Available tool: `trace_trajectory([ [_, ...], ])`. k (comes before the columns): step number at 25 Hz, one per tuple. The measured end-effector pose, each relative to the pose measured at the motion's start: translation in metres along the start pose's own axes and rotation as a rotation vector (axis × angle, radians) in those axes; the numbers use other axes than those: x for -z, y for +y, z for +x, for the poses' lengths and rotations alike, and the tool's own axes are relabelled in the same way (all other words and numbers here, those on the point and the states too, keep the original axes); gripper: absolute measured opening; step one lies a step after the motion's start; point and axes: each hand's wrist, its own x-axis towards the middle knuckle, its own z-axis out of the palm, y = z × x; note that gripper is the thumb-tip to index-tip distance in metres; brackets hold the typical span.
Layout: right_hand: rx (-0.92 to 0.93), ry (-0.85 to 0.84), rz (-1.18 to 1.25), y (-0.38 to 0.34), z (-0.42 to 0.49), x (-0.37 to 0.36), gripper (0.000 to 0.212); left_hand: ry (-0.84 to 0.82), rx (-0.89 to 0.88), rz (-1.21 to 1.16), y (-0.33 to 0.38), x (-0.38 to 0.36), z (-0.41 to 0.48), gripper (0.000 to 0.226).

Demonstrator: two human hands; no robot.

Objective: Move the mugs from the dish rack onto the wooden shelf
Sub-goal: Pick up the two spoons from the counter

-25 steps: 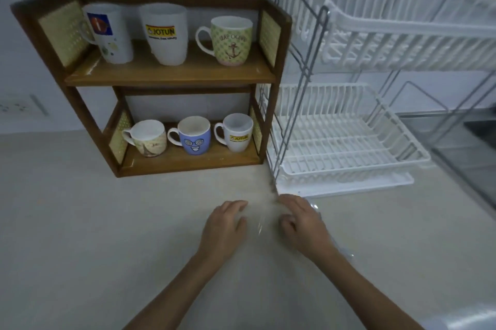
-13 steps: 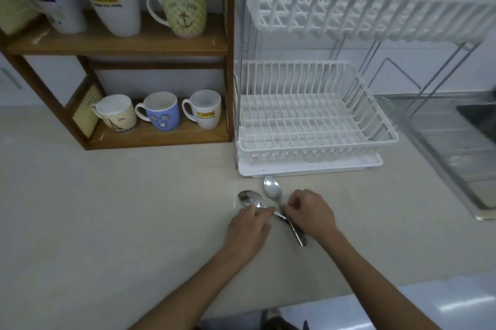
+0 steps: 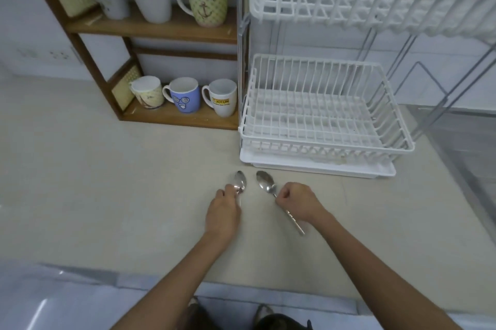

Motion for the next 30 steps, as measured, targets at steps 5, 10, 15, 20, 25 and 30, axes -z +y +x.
trace_trajectory([
  [5,0.102,-0.077,0.151,-0.001,-0.003,0.021,0.005,0.002,0.088,-0.106,-0.008,0.021,-0.002,0.029],
  [10,0.239,0.036,0.487,-0.017,-0.006,0.055,0.009,0.199,-0.121,-0.43,0.016,0.046,-0.014,0.018],
  [15,0.241,0.225,0.817,-0.032,0.026,0.117,0.004,0.069,-0.143,-0.901,0.071,0.073,0.018,0.022],
  [20,0.033,0.358,0.89,-0.034,0.082,0.155,0.011,-0.347,0.261,-1.296,0.13,0.103,0.104,0.022],
  [25,-0.103,0.334,0.792,-0.025,0.119,0.159,0.01,-0.349,0.412,-1.298,0.156,0.089,0.154,0.011],
  [30,-0.107,0.32,0.766,-0.018,0.144,0.153,0.005,-0.226,0.45,-1.153,0.161,0.068,0.184,0.013],
])
